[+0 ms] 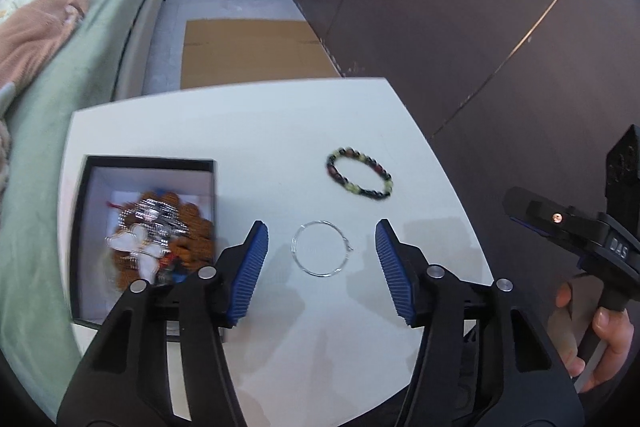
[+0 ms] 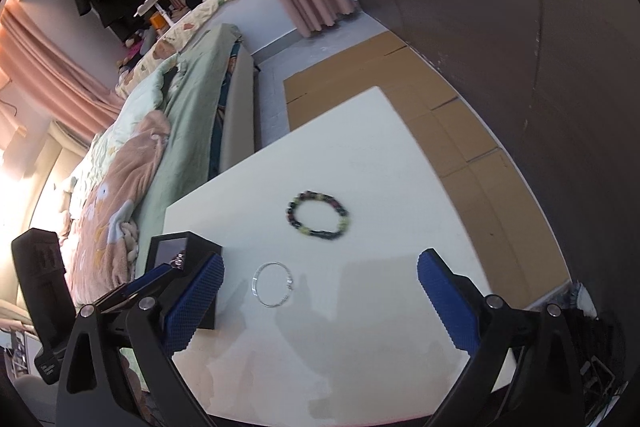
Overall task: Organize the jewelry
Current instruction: 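Grasp the silver hoop ring with the left gripper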
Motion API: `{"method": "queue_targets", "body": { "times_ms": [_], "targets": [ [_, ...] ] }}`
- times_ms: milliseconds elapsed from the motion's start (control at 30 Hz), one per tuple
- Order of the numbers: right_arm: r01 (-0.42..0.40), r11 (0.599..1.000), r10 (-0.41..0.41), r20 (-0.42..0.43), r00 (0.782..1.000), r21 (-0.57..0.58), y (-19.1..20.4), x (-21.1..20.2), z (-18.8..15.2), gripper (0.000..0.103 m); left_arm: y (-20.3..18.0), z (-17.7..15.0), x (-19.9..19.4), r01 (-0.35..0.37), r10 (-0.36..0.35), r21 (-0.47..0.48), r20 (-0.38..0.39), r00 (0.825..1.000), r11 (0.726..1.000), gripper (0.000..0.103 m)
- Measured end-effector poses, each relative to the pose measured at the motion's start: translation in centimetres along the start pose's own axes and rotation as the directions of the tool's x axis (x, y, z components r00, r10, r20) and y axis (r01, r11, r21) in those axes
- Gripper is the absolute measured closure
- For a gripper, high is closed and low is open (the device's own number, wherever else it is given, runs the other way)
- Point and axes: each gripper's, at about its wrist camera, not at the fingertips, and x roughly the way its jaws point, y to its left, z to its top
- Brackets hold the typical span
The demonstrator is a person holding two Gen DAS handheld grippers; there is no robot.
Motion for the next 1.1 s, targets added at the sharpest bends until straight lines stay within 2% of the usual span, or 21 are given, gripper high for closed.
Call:
{"method": "queue_targets", "body": {
  "times_ms": [200, 267, 400, 633, 733, 767, 833, 900, 1000, 1100],
  "targets": [
    [0.035, 0.999, -0.035, 0.004, 0.999, 0.040, -3.5, -0.8, -0.3, 0.008, -2.3, -0.6, 3.1, -0.017, 0.018, 0.016, -0.057, 0.998, 1.000, 0.058],
    [0.042, 0.998, -0.043, 0.006, 0.999, 0.054, -4.6, -1.0, -0.5, 0.008, -2.8, -1.0, 3.9, -0.029, 0.030, 0.022, -0.070, 0.997, 0.999, 0.059],
    [0.052, 0.996, -0.053, 0.006, 0.999, 0.077, -6.1, -1.4, -0.8, 0.008, -3.9, -1.4, 5.6, -0.064, 0.069, 0.054, -0.087, 0.994, 0.996, 0.059],
    [0.065, 0.992, -0.066, 0.009, 0.998, 0.106, -8.0, -1.9, -1.2, 0.008, -4.6, -2.4, 7.7, -0.119, 0.128, 0.079, -0.118, 0.985, 0.990, 0.067],
    [0.067, 0.991, -0.069, 0.010, 0.998, 0.112, -8.3, -1.9, -1.4, 0.008, -4.7, -2.7, 8.2, -0.145, 0.155, 0.098, -0.100, 0.983, 0.985, 0.071],
    [0.068, 0.991, -0.069, 0.008, 0.998, 0.113, -8.3, -1.8, -1.4, 0.008, -4.9, -2.8, 8.3, -0.172, 0.183, 0.119, -0.091, 0.979, 0.978, 0.077],
    [0.067, 0.991, -0.068, 0.004, 0.998, 0.114, -8.2, -1.5, -1.5, 0.008, -4.7, -2.5, 8.5, -0.194, 0.206, 0.124, -0.100, 0.973, 0.973, 0.097],
    [0.065, 0.992, -0.065, -0.003, 0.998, 0.112, -8.0, -1.1, -1.5, 0.008, -3.9, -2.2, 8.3, -0.146, 0.158, 0.095, -0.134, 0.978, 0.985, 0.099],
    [0.063, 0.993, -0.063, -0.007, 0.998, 0.104, -7.1, -0.2, -1.3, 0.008, -3.1, -1.9, 6.9, -0.143, 0.153, 0.094, -0.108, 0.982, 0.985, 0.099],
    [0.048, 0.995, -0.046, -0.027, 0.999, 0.090, -5.8, 1.2, -0.6, 0.016, -2.0, -1.3, 5.1, -0.124, 0.129, 0.064, -0.088, 0.988, 0.990, 0.099]
  ]
}}
